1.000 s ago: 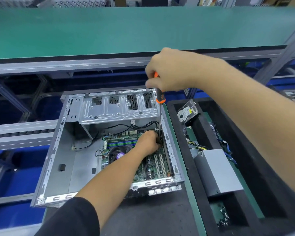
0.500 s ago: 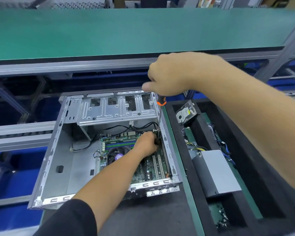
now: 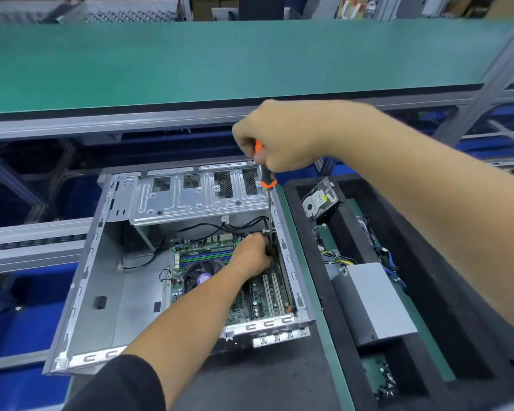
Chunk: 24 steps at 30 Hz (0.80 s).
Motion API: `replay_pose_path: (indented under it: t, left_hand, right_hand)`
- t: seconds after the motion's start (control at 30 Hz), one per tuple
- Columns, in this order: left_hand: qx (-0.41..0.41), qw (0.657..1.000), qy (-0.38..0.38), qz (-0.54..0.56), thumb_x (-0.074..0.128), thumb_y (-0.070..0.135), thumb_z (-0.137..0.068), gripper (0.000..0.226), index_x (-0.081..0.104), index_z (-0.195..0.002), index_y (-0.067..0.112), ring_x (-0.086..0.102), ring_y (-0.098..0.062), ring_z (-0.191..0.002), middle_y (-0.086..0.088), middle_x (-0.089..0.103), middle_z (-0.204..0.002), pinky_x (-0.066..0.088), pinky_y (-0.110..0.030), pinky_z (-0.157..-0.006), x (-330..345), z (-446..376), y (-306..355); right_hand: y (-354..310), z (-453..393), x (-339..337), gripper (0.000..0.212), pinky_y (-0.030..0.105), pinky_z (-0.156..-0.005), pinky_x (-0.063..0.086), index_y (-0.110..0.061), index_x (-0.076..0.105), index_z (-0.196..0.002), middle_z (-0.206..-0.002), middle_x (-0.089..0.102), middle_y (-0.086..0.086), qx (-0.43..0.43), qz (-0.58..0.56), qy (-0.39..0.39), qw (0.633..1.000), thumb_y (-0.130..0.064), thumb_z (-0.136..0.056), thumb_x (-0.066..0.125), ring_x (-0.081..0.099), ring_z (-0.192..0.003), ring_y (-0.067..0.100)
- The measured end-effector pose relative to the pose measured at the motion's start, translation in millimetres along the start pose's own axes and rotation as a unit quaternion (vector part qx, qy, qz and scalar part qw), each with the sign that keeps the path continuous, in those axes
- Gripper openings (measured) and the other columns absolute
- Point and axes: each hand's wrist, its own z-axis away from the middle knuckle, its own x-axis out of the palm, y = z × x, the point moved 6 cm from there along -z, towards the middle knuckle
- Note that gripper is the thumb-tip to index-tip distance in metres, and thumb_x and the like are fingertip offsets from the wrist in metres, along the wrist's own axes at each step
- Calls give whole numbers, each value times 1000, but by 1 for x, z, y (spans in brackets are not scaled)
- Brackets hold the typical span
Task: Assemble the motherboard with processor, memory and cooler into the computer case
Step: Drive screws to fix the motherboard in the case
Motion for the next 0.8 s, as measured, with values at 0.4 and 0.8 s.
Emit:
replay_pose_path:
  t: [0.4,0.8]
  left_hand:
    - [11,1000,1,-8,67,13,-77,13,68,-84,2,61,-29,-78,-13,64,-89,54,-41,-69,0,-1,0]
    - [-4,1000,-3,0,67,15,-78,13,69,-86,5,61,-29,-79,-12,66,-89,54,-40,-70,1,-2,-2]
  right_hand:
    - [5,-1,3,22,34,-57,36,-14,43,-86,-76,43,2,27,144,16,989,-25,-103,34,43,-68,24]
    - [-2,2,1,11,41,-68,47,-17,46,-97,-101,47,4,31,107,-84,990,-27,-96,40,59,-80,31]
